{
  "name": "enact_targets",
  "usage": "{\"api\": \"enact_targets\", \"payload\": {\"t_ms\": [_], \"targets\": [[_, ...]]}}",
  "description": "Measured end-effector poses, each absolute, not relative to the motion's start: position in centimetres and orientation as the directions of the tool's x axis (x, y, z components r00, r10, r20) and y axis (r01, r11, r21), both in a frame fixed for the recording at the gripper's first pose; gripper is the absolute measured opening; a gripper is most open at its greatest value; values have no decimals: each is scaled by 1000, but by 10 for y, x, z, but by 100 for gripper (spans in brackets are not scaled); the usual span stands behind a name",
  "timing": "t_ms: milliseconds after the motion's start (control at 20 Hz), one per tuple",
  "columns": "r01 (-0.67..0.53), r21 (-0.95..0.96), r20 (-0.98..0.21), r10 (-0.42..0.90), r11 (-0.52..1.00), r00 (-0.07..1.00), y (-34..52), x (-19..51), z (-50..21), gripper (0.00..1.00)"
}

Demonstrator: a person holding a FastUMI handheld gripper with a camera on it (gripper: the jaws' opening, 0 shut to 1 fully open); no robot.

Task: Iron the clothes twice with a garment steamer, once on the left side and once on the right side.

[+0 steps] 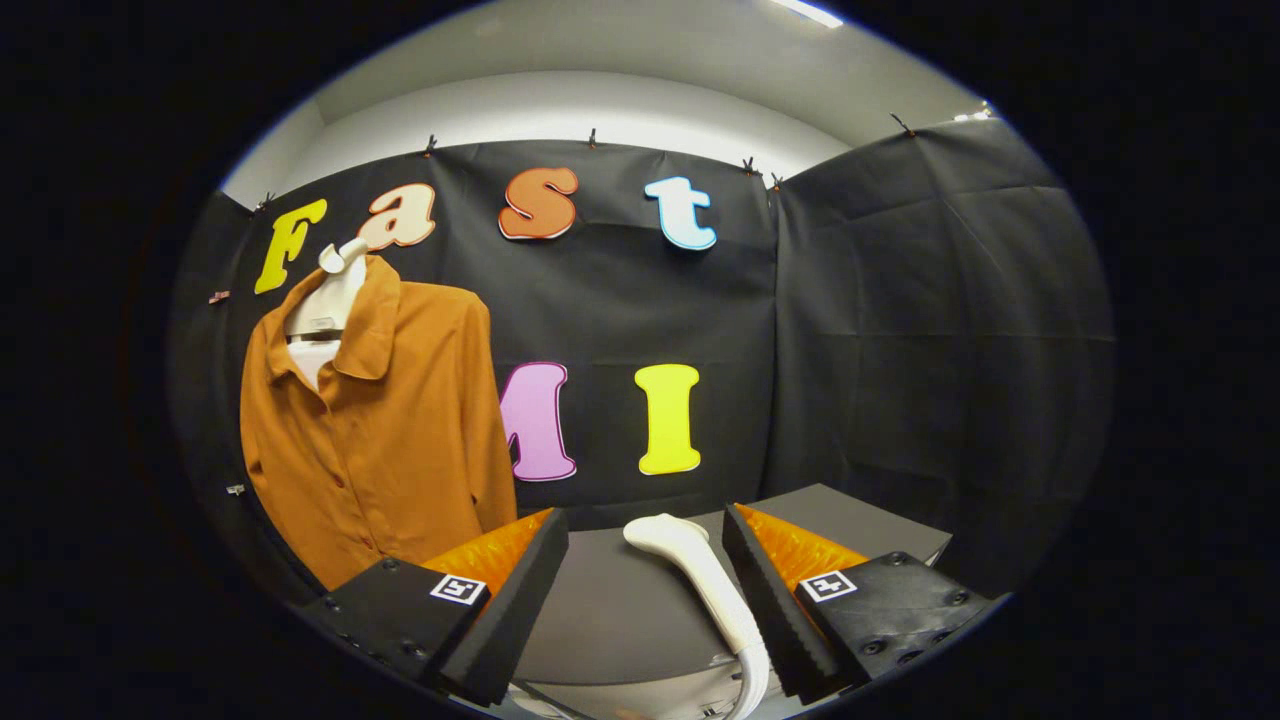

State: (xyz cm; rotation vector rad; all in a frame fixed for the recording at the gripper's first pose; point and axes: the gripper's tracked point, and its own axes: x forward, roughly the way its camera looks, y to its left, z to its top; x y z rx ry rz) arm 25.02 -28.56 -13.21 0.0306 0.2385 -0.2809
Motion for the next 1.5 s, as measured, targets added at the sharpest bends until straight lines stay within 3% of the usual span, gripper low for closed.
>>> {"api": "enact_targets", "payload": {"t_ms": [350,650,1150,1300,1400,1500], "targets": [[252,56,-429,-205,966,880,-328,296,-208,98],[252,38,-623,-174,967,763,-345,307,-278,98],[267,-7,-775,-174,964,607,-359,312,-326,96],[262,-19,-790,-175,965,588,-355,312,-324,81],[235,-39,-789,-174,971,590,-355,314,-330,56],[226,-50,-776,-181,973,605,-359,315,-329,51]]}}
